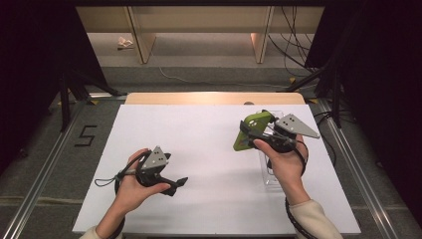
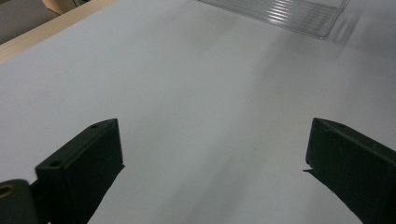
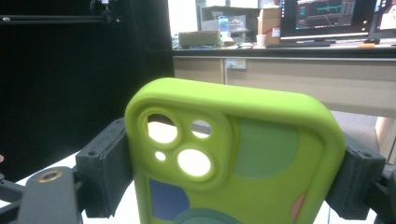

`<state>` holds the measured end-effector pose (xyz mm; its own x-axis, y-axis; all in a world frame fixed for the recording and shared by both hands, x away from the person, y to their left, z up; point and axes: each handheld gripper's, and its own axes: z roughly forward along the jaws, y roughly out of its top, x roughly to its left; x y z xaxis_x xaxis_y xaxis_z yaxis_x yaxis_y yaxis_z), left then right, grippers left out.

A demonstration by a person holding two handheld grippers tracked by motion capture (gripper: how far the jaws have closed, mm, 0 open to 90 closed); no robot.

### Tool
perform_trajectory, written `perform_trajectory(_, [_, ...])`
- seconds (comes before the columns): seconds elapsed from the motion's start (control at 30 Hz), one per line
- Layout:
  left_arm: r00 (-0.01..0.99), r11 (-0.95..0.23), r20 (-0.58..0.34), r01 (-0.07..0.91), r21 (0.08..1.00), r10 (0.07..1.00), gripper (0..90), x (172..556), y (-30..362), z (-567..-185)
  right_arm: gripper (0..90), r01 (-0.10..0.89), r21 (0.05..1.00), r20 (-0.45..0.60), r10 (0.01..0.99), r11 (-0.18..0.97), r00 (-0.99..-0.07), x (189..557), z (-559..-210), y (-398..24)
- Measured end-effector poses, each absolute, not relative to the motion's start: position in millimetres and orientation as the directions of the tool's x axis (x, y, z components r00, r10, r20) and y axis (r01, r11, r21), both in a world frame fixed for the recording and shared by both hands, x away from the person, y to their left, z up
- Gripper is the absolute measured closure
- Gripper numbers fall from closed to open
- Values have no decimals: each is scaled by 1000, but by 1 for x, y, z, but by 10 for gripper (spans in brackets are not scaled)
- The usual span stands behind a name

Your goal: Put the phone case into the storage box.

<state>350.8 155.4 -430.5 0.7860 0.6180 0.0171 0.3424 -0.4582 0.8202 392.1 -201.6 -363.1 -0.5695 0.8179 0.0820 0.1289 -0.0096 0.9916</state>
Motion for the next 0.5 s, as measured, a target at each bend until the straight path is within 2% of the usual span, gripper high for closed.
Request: perform_trajectory(0.5, [772, -445, 17, 348, 825, 636, 37, 351, 164, -431, 175, 117, 993, 81, 846, -22, -528, 394, -358, -217])
